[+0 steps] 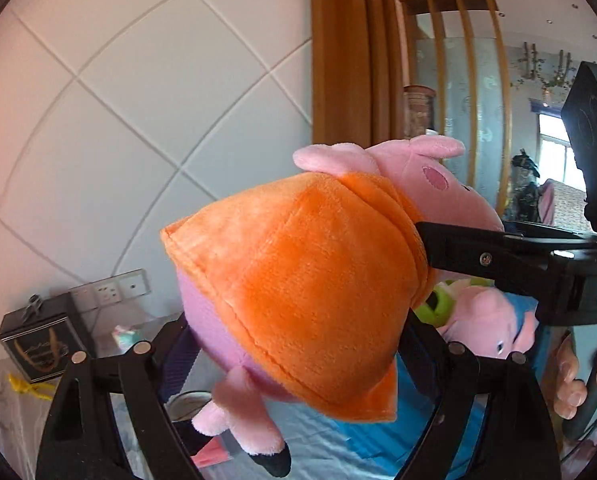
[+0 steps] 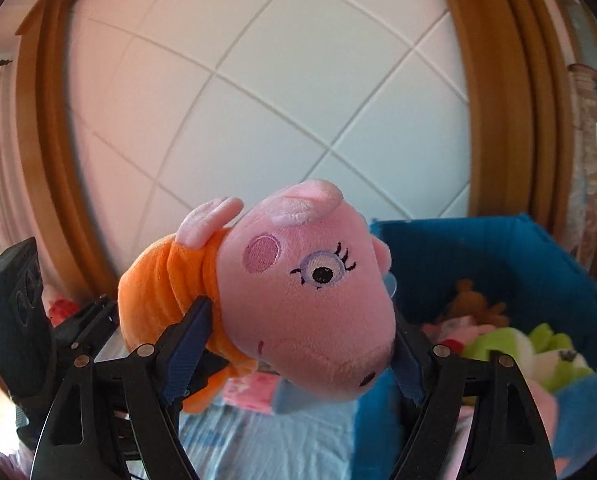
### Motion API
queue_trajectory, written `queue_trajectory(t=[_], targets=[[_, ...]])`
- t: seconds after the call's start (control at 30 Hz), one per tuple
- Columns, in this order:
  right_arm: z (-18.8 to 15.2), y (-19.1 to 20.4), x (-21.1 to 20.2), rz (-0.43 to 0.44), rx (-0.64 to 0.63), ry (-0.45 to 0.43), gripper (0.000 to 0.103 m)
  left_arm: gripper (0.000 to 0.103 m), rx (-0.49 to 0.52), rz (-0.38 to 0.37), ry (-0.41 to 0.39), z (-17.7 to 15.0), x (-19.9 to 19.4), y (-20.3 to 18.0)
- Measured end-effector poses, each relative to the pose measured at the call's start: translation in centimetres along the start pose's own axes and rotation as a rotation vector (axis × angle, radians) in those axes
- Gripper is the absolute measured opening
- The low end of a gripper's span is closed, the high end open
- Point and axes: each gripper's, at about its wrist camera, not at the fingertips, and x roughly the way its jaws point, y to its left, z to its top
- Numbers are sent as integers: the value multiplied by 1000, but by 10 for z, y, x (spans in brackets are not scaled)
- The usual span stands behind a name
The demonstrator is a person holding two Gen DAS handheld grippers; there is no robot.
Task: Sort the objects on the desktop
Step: 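Lift the orange-dressed pig with both tools and carry it over the crate, then lower the orange-dressed pig into the crate and open both tools, then withdraw both tools from the crate back toward the bed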
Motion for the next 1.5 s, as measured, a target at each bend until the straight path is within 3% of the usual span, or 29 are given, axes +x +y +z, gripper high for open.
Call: queue_trajectory(t=[0.17, 0.27, 0.37, 0.43, 0.67, 0.9, 1.1, 1.33, 1.5], targets=[[-1, -75, -46, -133, 78, -46, 83, 88, 48, -112, 45, 19, 43, -83], [-11, -120, -59, -200, 140, -32, 84, 90, 65, -147, 143, 19, 80, -123], [-23, -147, -48, -259, 184, 17, 86, 94, 97, -95, 250, 13, 118, -148], [-33, -162, -37, -306, 200, 65, 87, 95, 134, -36, 252, 11, 128, -161], [-55, -173, -14, -380, 197, 141, 89, 96, 143, 4, 278, 9, 135, -172], [-58, -188, -6, -360, 198, 139, 103, 96, 114, 19, 238, 10, 108, -160], [-59, -191, -12, -349, 220, 123, 103, 96, 74, 44, 175, 6, 81, -143], [-59, -171, -17, -388, 188, 116, 103, 96, -18, 112, 105, -8, 41, -97], [-47, -134, -29, -394, 143, 34, 103, 96, -85, 172, 86, -22, 18, -53]])
